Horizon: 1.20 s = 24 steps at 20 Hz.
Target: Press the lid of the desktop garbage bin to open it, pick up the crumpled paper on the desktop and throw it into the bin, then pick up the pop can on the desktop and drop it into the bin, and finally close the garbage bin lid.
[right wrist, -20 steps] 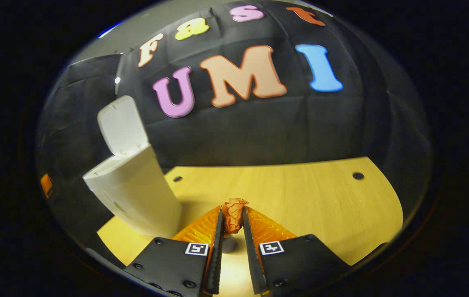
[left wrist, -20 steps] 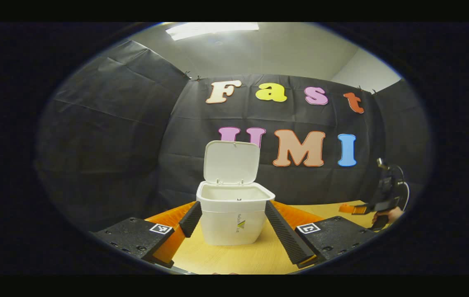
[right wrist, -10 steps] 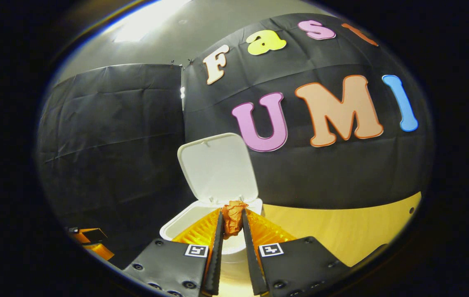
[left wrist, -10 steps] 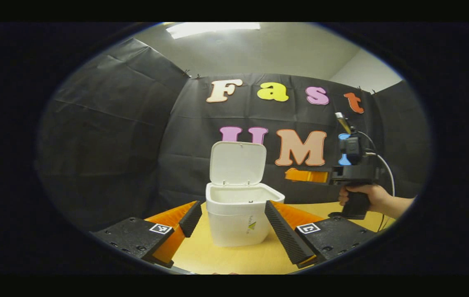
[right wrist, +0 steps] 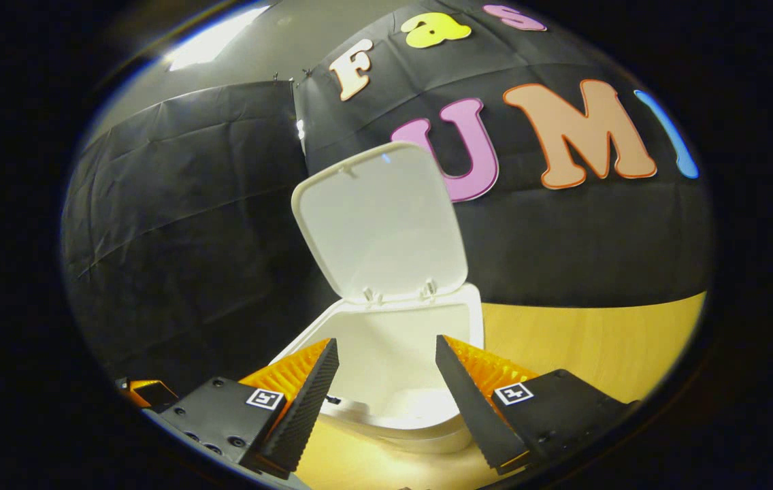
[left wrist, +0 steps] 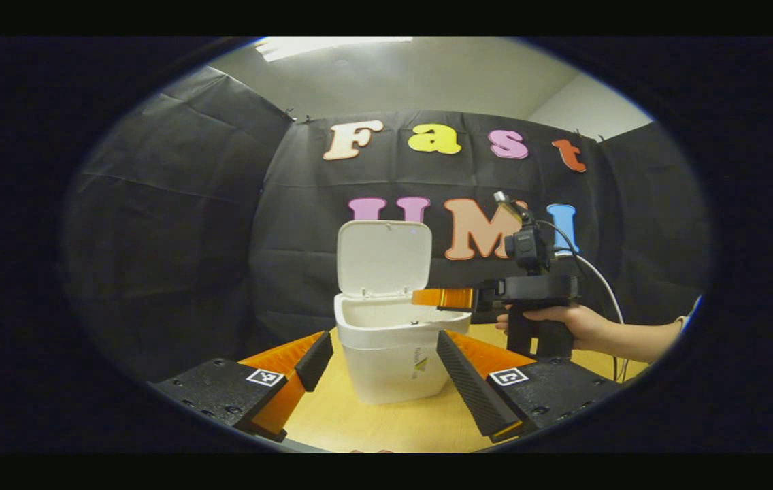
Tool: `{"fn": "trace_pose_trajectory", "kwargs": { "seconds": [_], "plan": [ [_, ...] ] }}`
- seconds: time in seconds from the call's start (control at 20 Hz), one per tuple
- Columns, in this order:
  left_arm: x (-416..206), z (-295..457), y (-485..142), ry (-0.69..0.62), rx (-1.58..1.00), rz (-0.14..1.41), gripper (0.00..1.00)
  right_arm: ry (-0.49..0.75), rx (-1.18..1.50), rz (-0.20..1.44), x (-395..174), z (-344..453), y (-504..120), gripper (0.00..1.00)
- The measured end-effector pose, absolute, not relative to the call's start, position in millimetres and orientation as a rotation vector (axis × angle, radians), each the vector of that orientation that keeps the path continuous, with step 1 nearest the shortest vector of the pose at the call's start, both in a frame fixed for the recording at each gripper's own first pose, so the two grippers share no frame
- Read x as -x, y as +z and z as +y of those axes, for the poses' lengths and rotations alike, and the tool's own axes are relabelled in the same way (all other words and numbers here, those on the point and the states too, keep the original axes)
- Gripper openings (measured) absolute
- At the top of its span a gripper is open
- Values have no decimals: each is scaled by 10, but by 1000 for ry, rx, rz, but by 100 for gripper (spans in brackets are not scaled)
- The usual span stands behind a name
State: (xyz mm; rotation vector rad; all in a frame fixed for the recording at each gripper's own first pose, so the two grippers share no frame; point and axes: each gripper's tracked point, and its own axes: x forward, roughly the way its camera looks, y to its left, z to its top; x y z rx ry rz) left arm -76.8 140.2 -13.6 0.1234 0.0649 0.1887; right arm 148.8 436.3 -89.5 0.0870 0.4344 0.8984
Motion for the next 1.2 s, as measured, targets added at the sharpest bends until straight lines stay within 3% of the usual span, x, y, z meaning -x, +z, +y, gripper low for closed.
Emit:
{"fn": "trace_pose_trajectory", "kwargs": {
  "seconds": [0.2,0.45,0.85,1.2],
  "plan": [
    [401,762,-418,14,-122,75,93,710,-108,220,-1829,3283,-117,96],
    [-110,-95,-995,-129,-22,106,94,438,-134,130,-1832,1628,200,95],
    [-1085,-700,-2265,-160,-15,291,94,136,-223,124,-1241,137,183,95],
    [-1287,-712,-3016,-120,-24,464,94,-43,-192,109,-873,-589,185,95]
  ]
}}
